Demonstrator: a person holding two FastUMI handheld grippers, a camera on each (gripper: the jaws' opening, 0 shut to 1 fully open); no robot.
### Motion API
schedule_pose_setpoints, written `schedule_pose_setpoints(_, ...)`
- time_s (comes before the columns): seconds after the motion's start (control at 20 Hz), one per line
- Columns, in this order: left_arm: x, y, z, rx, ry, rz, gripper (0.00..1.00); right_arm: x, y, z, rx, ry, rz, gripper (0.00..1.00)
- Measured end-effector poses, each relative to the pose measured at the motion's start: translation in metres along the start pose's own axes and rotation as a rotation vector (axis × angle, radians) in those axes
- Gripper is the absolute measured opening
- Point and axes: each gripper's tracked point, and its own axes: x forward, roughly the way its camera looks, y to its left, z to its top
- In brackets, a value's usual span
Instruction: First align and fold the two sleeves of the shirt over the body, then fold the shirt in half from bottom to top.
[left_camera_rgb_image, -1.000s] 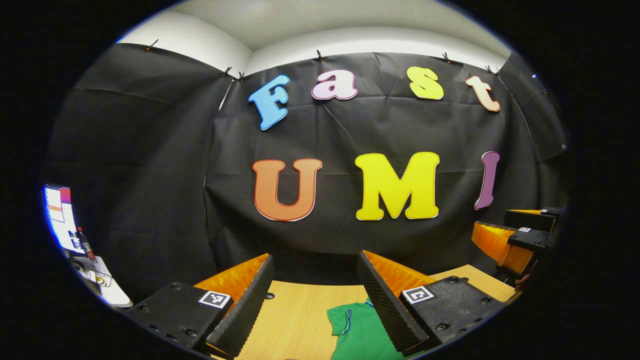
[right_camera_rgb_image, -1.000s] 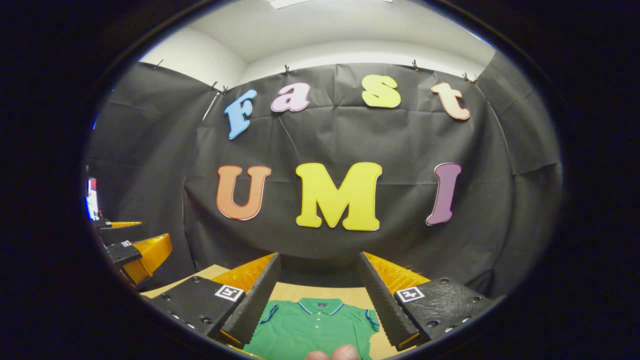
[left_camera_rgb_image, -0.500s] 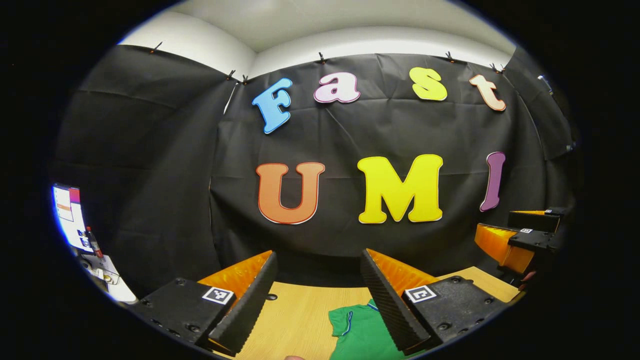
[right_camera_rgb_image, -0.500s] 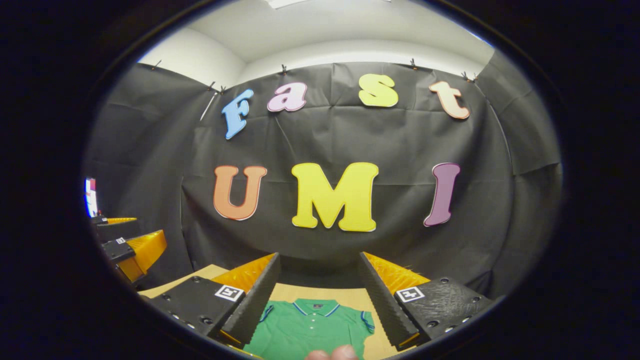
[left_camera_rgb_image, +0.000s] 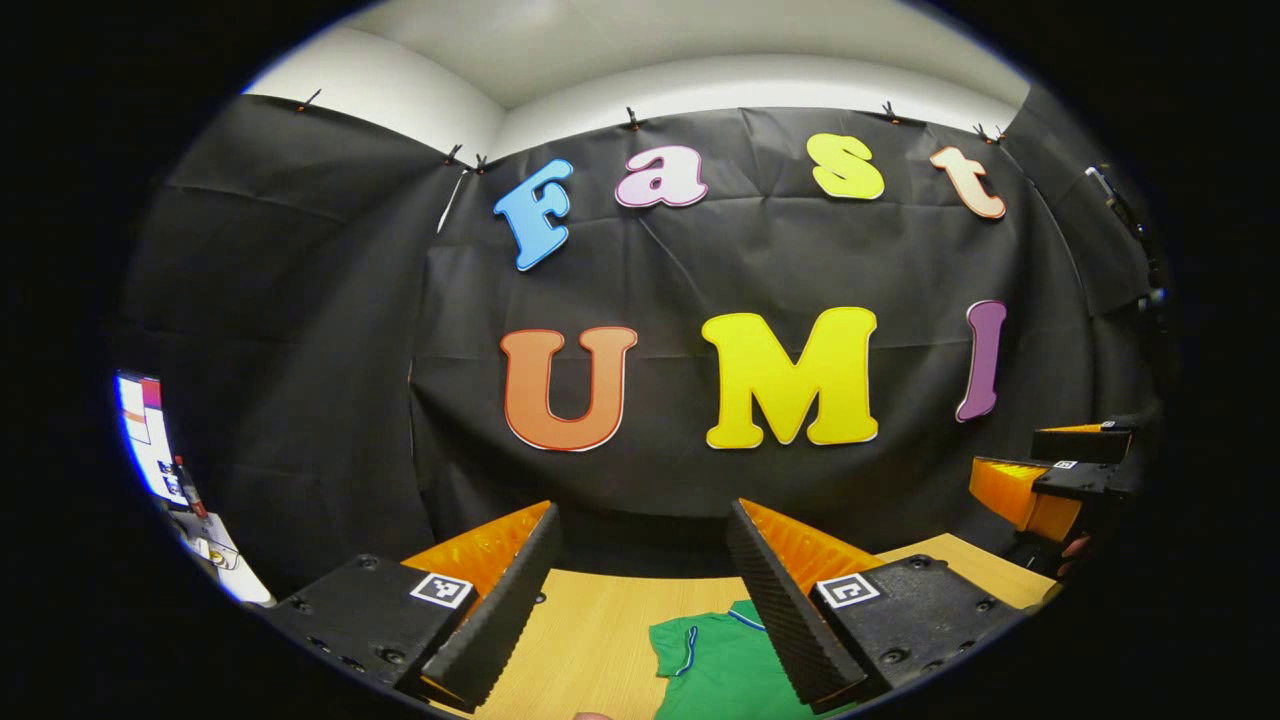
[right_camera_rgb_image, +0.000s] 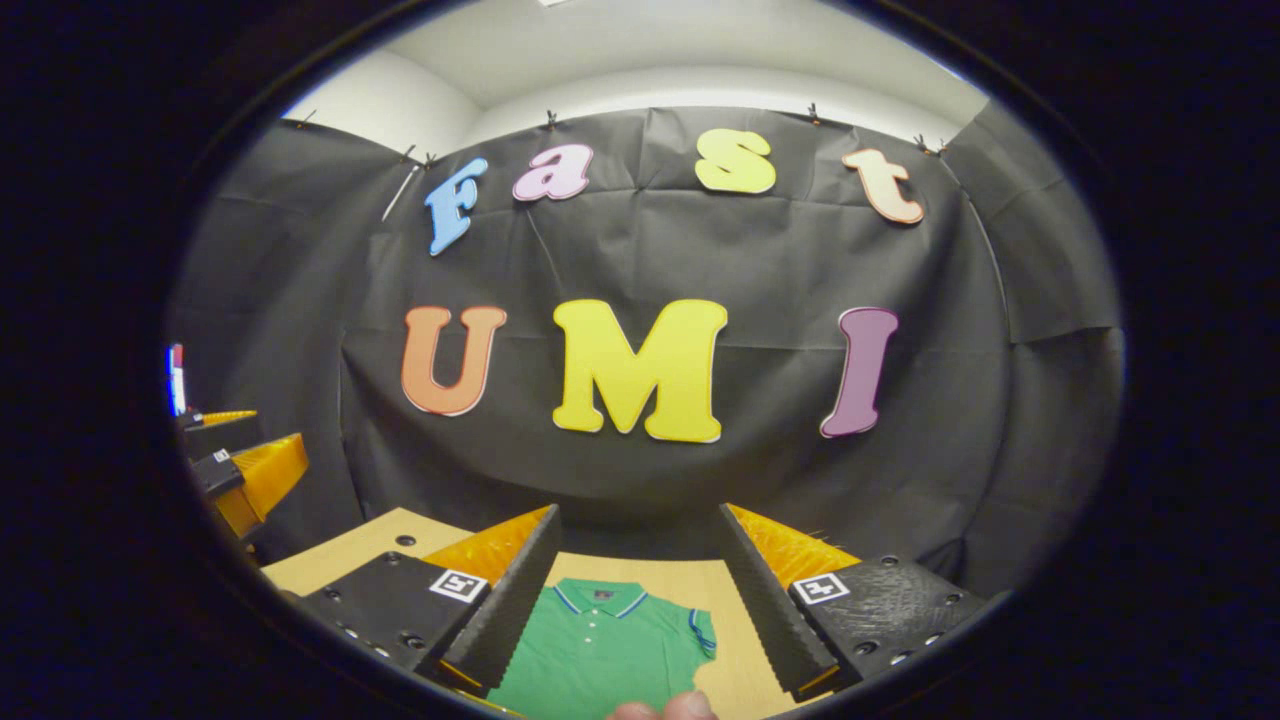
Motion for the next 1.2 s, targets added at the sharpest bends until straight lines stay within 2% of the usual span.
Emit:
schedule_pose_setpoints(0.35, 0.013, -0.029, -0.009, -0.014, 0.032, -0.066, 1.00, 0.014, -0.045, -0.084, -0.015, 0.217, -0.035, 0.96)
schedule_pose_setpoints(0.7, 0.021, -0.029, -0.010, 0.005, 0.038, -0.040, 1.00, 0.046, -0.054, -0.155, -0.013, 0.400, 0.012, 0.95)
schedule_pose_setpoints(0.95, 0.025, -0.029, -0.016, 0.007, 0.058, -0.022, 1.00, 0.084, -0.068, -0.184, -0.028, 0.454, 0.030, 0.95)
schedule_pose_setpoints(1.2, 0.035, -0.033, -0.021, -0.005, 0.082, -0.008, 1.00, 0.121, -0.075, -0.232, -0.040, 0.531, 0.062, 0.95)
